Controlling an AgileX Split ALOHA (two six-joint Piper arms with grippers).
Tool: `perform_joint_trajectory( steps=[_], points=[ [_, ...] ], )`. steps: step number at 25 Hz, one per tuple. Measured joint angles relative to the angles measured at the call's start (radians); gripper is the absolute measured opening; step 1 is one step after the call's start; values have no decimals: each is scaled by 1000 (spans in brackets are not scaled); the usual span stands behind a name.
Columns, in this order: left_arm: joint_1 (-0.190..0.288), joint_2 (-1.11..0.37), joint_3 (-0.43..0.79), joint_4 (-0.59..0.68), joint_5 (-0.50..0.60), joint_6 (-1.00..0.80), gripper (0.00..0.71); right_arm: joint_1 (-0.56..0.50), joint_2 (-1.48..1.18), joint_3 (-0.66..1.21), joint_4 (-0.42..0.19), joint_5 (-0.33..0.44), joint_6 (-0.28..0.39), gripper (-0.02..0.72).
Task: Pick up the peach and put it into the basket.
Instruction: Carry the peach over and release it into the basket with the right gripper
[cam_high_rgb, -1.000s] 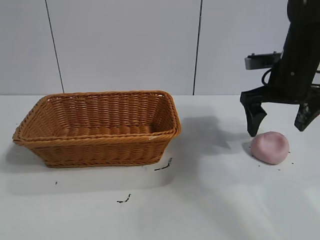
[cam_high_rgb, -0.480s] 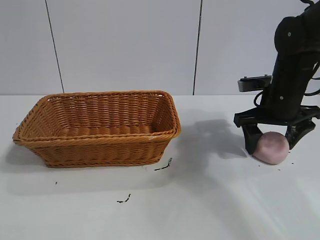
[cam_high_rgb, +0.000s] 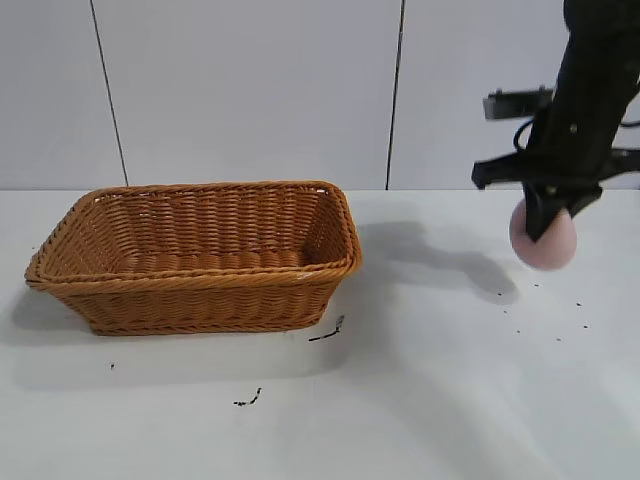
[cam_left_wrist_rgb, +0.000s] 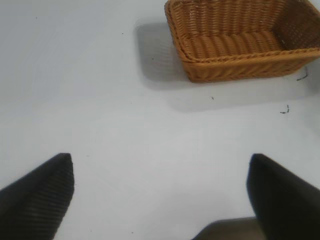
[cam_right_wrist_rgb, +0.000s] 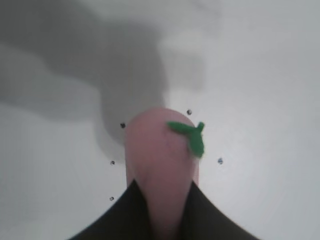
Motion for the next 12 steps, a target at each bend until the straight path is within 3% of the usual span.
perform_joint_trajectory(
  steps=[7,12],
  points=[
    [0,0,0,0,0,0,692,130,13,-116,2,18,0,26],
    [0,0,0,0,0,0,692,283,75,-215,13,18,0,25]
  ],
)
